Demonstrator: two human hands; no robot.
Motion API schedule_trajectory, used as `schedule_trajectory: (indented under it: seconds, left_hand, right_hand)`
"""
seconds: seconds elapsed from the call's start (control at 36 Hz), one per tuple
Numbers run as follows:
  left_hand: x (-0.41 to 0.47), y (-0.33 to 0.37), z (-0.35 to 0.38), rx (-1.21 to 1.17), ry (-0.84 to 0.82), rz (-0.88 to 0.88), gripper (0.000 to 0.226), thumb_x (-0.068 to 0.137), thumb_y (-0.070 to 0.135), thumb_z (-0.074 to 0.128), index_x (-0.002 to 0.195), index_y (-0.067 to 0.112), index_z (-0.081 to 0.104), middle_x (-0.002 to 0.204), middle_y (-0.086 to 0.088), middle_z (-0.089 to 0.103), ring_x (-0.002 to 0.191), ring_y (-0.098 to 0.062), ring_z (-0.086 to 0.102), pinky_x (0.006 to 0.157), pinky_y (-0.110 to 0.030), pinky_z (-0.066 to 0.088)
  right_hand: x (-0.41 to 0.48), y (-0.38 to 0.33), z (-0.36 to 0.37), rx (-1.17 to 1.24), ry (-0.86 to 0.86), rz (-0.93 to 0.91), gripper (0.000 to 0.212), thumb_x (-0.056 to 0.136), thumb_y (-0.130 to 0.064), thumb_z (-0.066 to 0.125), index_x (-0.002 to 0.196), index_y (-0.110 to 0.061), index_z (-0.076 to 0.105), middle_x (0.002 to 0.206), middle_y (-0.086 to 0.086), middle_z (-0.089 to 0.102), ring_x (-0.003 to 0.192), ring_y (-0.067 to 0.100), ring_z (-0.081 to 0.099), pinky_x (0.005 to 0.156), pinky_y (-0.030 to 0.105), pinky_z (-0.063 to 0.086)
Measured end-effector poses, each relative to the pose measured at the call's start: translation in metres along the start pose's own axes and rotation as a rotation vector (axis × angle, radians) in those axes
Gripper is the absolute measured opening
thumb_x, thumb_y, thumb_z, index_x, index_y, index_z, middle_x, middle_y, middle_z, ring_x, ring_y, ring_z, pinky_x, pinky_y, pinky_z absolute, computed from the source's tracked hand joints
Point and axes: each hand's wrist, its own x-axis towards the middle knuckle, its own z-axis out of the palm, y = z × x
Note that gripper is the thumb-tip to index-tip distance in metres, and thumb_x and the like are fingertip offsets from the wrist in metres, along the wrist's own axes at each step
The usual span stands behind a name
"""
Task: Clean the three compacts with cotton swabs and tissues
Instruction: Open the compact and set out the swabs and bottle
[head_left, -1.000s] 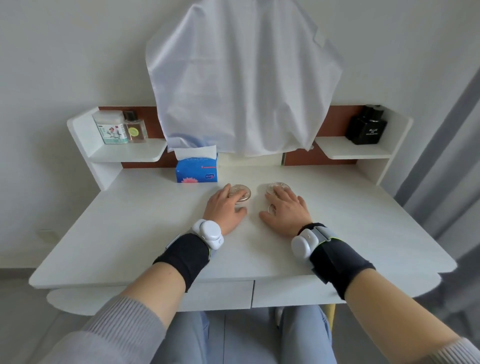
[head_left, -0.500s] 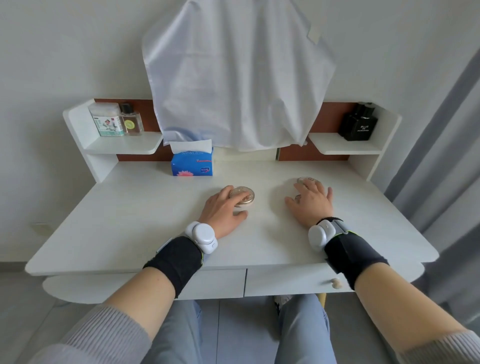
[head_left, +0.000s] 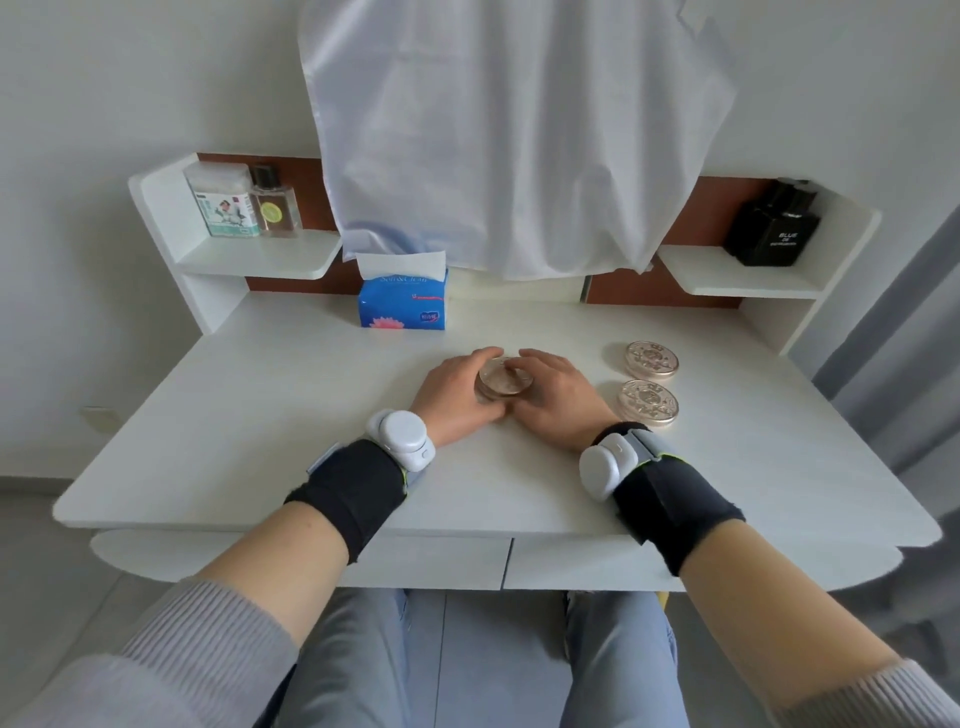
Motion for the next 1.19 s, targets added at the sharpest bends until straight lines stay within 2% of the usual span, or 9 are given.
schedule_trajectory:
  seconds: [0.11, 0.22, 0.33, 0.42, 0.64, 0.86, 1.03, 1.19]
  left_hand:
    - [0.004, -0.002, 0.001, -0.023, -0.002, 0.017, 0.079, 0.062, 0.042, 0.063, 0.136, 0.022, 0.047, 0.128, -0.005, 0.059, 0.118, -0.024, 0.053, 0.101, -0.035, 0.041]
    - [0.007, -0.008, 0.004, -0.071, 0.011, 0.035, 0.077, 0.068, 0.035, 0.079, 0.137, 0.020, 0.047, 0.127, -0.005, 0.061, 0.118, -0.023, 0.055, 0.101, -0.037, 0.041]
    - [0.006, -0.011, 0.005, -0.121, 0.013, 0.016, 0.084, 0.059, 0.052, 0.073, 0.134, 0.024, 0.048, 0.125, -0.001, 0.062, 0.116, -0.021, 0.056, 0.100, -0.040, 0.043]
    - [0.005, -0.010, 0.004, -0.154, 0.006, 0.013, 0.087, 0.057, 0.057, 0.073, 0.134, 0.025, 0.048, 0.125, 0.000, 0.063, 0.115, -0.019, 0.057, 0.099, -0.041, 0.044]
    - [0.008, -0.014, 0.006, -0.174, 0.032, 0.001, 0.080, 0.064, 0.039, 0.086, 0.134, 0.025, 0.049, 0.126, -0.002, 0.063, 0.116, -0.018, 0.058, 0.101, -0.038, 0.043]
    - [0.007, -0.012, 0.005, -0.163, 0.029, -0.006, 0.081, 0.063, 0.040, 0.086, 0.134, 0.026, 0.049, 0.126, -0.001, 0.062, 0.116, -0.018, 0.058, 0.100, -0.037, 0.043]
    - [0.006, -0.010, 0.003, -0.141, 0.028, -0.005, 0.086, 0.061, 0.039, 0.086, 0.136, 0.029, 0.046, 0.126, -0.003, 0.062, 0.117, -0.019, 0.056, 0.100, -0.038, 0.044]
    - [0.004, -0.008, 0.002, -0.144, 0.029, -0.014, 0.090, 0.063, 0.038, 0.086, 0.139, 0.025, 0.041, 0.125, 0.005, 0.063, 0.118, -0.016, 0.056, 0.100, -0.036, 0.043]
  right_hand:
    - [0.001, 0.005, 0.000, 0.019, 0.015, -0.005, 0.051, 0.077, -0.021, 0.064, 0.128, -0.015, 0.056, 0.135, 0.010, 0.054, 0.125, 0.029, 0.048, 0.105, 0.044, 0.037]
    - [0.001, 0.008, 0.001, 0.056, 0.045, -0.018, 0.050, 0.074, -0.027, 0.058, 0.123, -0.015, 0.059, 0.127, 0.004, 0.059, 0.116, 0.025, 0.054, 0.101, 0.038, 0.040]
    - [0.001, 0.010, 0.000, 0.136, 0.056, -0.002, 0.043, 0.077, -0.014, 0.070, 0.119, -0.015, 0.062, 0.121, 0.001, 0.062, 0.113, 0.019, 0.055, 0.098, 0.024, 0.037]
    - [-0.001, 0.008, -0.004, 0.188, 0.052, 0.035, 0.042, 0.076, -0.014, 0.072, 0.117, -0.017, 0.063, 0.118, 0.000, 0.064, 0.110, 0.016, 0.057, 0.096, 0.019, 0.037]
    - [-0.003, 0.005, -0.007, 0.210, 0.051, 0.063, 0.040, 0.076, -0.015, 0.072, 0.115, -0.019, 0.065, 0.116, -0.003, 0.066, 0.111, 0.012, 0.057, 0.095, 0.015, 0.036]
    - [-0.003, 0.006, -0.008, 0.270, 0.026, 0.116, 0.036, 0.077, -0.019, 0.072, 0.113, -0.023, 0.066, 0.112, -0.006, 0.066, 0.106, 0.006, 0.058, 0.093, 0.012, 0.037]
    - [0.003, 0.009, -0.010, 0.390, 0.028, 0.184, 0.019, 0.089, -0.033, 0.063, 0.107, -0.032, 0.067, 0.103, -0.009, 0.069, 0.101, 0.009, 0.061, 0.092, 0.025, 0.045]
    - [0.015, 0.007, -0.007, 0.374, 0.098, 0.223, 0.023, 0.095, -0.045, 0.049, 0.097, -0.029, 0.065, 0.095, -0.008, 0.070, 0.094, 0.010, 0.062, 0.087, 0.029, 0.047]
